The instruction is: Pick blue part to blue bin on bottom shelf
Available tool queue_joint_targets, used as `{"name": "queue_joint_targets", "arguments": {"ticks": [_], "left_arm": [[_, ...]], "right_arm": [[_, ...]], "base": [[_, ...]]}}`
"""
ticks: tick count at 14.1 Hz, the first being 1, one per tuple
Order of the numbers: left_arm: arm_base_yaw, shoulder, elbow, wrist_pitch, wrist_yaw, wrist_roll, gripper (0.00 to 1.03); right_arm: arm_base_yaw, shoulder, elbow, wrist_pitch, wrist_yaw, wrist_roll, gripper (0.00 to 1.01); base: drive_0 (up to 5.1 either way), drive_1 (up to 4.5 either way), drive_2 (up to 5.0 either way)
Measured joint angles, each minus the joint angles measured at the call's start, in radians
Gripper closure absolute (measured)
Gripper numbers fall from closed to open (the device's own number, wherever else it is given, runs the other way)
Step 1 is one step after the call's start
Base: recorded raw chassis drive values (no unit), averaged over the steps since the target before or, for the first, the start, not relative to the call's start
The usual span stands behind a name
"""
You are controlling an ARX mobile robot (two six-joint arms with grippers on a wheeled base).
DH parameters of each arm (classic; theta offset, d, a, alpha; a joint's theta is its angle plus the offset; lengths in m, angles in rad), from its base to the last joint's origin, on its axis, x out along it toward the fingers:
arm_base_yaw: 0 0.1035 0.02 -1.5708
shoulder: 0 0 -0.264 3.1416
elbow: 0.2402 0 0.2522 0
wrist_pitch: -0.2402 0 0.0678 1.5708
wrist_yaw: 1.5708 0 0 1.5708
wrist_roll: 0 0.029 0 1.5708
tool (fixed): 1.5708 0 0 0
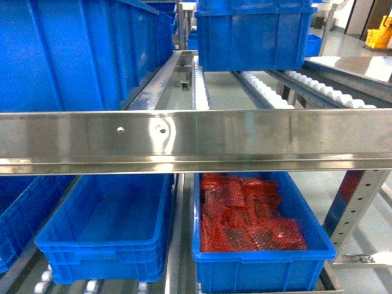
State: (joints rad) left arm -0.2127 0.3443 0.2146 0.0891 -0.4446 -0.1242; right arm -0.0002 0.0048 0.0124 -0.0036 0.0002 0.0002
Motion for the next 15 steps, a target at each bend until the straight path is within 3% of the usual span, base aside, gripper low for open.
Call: {"name": "queue_joint_targets", "arguments": {"ticks": [15], "left_arm": [[0.0,0.0,0.0,0.001,-0.003,0.0,0.59]], "right_arm": [[0.0,0.0,0.0,-0.003,-0.001,0.001,0.03]], "base": [[0.0,0.0,0.0]]}}
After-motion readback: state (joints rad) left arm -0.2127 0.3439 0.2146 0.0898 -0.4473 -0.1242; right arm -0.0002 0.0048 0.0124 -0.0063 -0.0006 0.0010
